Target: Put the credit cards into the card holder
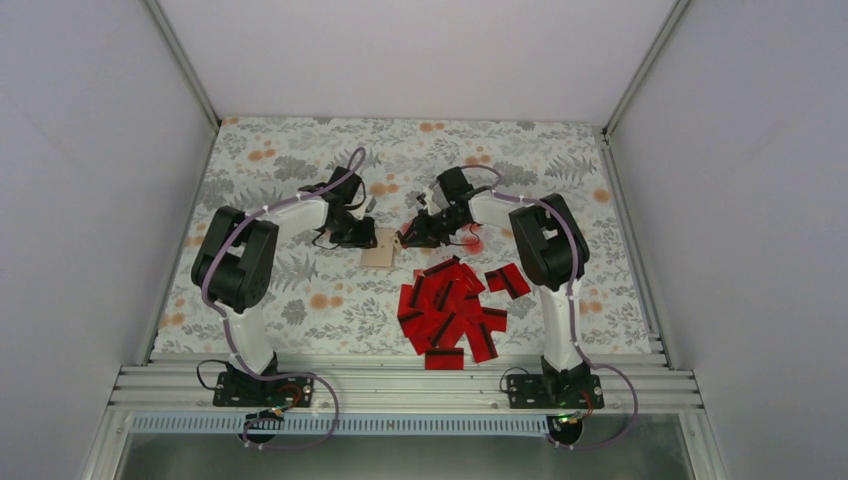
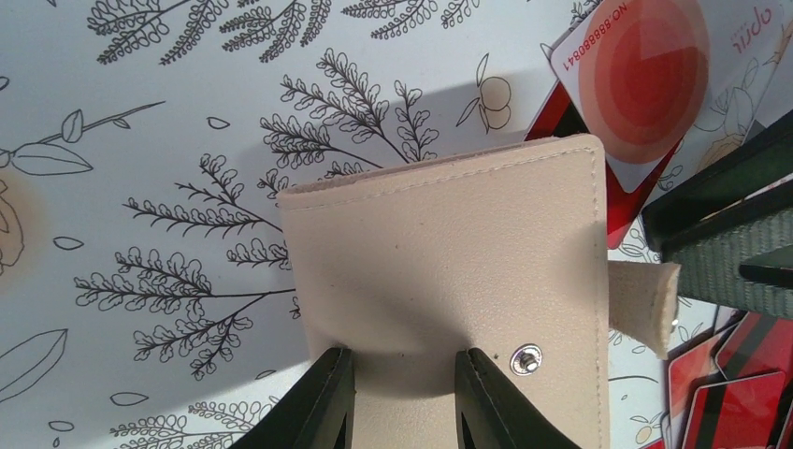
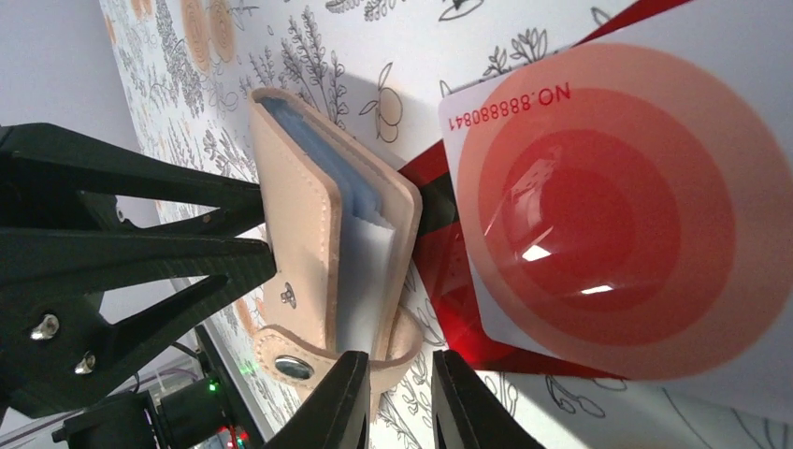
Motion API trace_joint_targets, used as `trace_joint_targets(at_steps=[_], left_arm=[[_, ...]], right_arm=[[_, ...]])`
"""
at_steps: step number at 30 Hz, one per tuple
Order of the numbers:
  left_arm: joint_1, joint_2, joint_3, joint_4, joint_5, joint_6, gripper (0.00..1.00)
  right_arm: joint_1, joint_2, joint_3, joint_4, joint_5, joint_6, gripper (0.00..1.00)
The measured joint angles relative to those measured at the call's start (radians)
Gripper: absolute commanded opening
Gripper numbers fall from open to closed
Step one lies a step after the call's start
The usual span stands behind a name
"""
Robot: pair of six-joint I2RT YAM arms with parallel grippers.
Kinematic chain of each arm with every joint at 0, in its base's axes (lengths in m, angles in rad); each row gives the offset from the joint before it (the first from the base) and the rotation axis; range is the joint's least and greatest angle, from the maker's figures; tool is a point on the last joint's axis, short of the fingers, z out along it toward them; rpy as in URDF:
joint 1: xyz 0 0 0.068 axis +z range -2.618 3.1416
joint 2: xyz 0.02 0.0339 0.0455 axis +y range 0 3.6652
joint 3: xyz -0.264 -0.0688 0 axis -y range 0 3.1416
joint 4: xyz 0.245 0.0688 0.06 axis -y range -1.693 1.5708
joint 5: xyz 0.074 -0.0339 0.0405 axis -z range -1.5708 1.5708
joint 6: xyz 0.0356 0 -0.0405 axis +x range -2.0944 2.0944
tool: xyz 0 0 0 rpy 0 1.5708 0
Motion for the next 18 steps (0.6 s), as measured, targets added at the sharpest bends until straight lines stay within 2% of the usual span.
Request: trace_joint_targets(at_steps=[18], left_arm=[[-0.007,0.011,0.016,-0.016,-0.014,0.0,0.28]], right_arm=[[0.031,0.016,-0.024,0.083,-0.06,0.049,0.18]])
